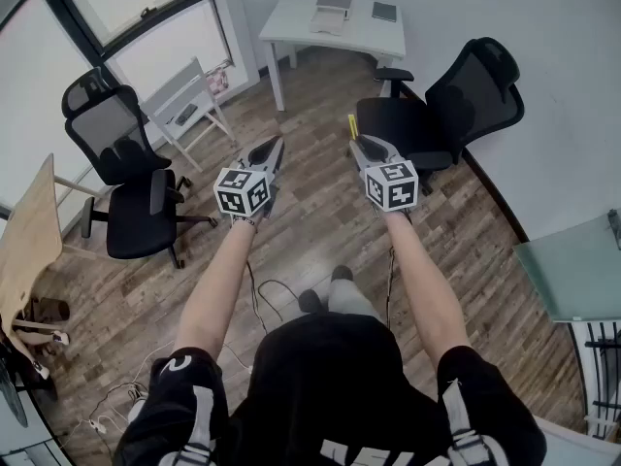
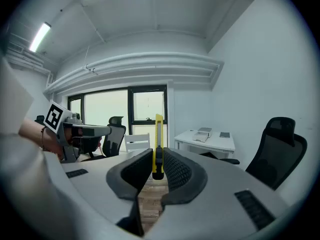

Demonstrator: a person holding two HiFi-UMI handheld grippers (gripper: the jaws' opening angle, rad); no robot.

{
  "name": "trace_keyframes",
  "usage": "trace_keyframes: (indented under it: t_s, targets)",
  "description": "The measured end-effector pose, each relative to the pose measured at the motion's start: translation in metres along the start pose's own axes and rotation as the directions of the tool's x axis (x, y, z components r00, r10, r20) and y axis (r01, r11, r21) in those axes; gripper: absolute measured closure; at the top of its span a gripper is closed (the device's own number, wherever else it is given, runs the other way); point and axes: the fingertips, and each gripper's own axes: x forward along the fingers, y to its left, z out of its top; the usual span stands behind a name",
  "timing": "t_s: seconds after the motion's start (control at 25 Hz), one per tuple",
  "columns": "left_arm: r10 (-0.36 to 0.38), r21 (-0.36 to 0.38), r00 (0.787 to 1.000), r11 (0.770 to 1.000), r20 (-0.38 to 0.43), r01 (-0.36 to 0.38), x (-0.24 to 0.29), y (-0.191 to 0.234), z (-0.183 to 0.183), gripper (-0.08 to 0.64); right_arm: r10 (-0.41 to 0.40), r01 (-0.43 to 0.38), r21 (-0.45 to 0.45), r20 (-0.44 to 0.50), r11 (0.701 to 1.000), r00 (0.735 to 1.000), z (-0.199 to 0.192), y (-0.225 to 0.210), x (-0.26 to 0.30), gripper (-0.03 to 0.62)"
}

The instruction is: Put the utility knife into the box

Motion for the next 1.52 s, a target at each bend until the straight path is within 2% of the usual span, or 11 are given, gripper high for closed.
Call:
trace_keyframes:
  t_s: [0.48, 0.76, 1.12, 1.52]
  targets:
    - [-0.002, 0.009, 1.0, 1.0, -0.006, 0.002, 0.02, 0.029, 0.001, 0.534, -0.006, 0.006, 0.011, 0.009, 1.0, 1.0, 0.0, -0.014, 0.036, 0.511]
    - [-0.006, 0.009, 1.0, 1.0, -0.017, 0.006, 0.063, 0.069, 0.005, 0.534, -0.008, 0.008, 0.027, 0.007, 1.0, 1.0, 0.002, -0.041, 0.088, 0.511]
    - [-0.012, -0.002, 1.0, 1.0, -0.024, 0.012, 0.133, 0.127, 0.024, 0.534, -0.01, 0.01, 0.035, -0.004, 0.999, 1.0, 0.024, -0.084, 0.165, 0.512]
    - [0.001, 0.006, 0.999, 1.0, -0.032, -0.001, 0.195, 0.173, 0.039, 0.534, -0.005, 0.004, 0.042, 0.001, 0.999, 1.0, 0.046, -0.133, 0.23, 0.512]
